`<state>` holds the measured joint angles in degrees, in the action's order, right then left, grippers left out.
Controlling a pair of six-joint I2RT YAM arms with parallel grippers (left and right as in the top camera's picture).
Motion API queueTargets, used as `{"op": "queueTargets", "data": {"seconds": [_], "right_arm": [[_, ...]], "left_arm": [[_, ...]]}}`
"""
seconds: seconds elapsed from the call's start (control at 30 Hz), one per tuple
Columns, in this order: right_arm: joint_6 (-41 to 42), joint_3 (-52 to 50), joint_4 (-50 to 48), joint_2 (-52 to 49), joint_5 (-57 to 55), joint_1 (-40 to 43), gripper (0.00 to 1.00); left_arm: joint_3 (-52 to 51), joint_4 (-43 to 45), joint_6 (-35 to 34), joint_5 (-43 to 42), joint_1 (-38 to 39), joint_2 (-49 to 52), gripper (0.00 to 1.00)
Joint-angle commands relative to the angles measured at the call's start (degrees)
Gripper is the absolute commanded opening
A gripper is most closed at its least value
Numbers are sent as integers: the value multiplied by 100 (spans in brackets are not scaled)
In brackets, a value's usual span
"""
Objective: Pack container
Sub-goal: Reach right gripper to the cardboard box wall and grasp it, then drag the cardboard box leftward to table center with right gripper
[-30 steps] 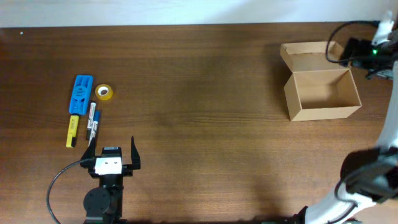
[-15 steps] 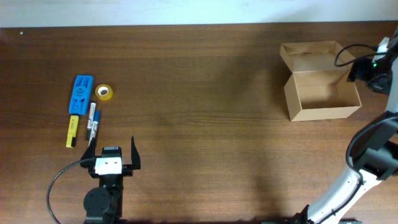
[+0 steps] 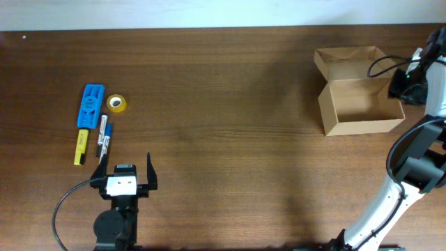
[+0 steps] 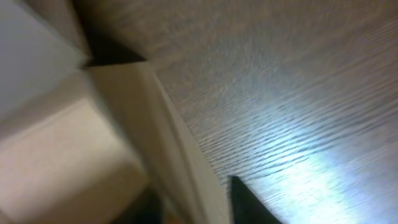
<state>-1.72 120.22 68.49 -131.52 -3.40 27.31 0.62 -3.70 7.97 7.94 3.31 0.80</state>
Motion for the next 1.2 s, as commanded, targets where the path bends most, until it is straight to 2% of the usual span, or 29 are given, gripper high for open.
{"op": "queueTargets", "data": {"seconds": [0.0, 0.07, 0.1, 0.13, 0.33, 0.6, 0.87, 0.97, 1.17], "right_arm": [[94, -181, 2, -140, -164, -35, 29], [114, -186, 7, -140, -166, -35, 29], [136, -186, 13, -140, -164, -35, 19], [153, -186, 33, -140, -160, -35, 4], [238, -140, 221, -55, 424, -96, 4], [544, 973, 1012, 619, 761, -730, 4], [1180, 2535, 2398, 1123, 726, -2406, 4], [1639, 2671, 2664, 1178, 695, -3213, 4], [2833, 2618, 2747, 1145, -190, -4874, 4]], "left_arm": [[-11, -24, 87, -15, -11, -44, 100], [-11, -24, 87, -15, -11, -44, 100], [-11, -24, 87, -15, -11, -44, 100], [-11, -24, 87, -15, -11, -44, 100], [-11, -24, 87, -15, -11, -46, 100], [-11, -24, 87, -15, -11, -44, 100], [-11, -24, 87, -15, -11, -44, 100], [-11, -24, 87, -15, -11, -46, 100], [-11, -24, 87, -15, -11, -44, 100]]}}
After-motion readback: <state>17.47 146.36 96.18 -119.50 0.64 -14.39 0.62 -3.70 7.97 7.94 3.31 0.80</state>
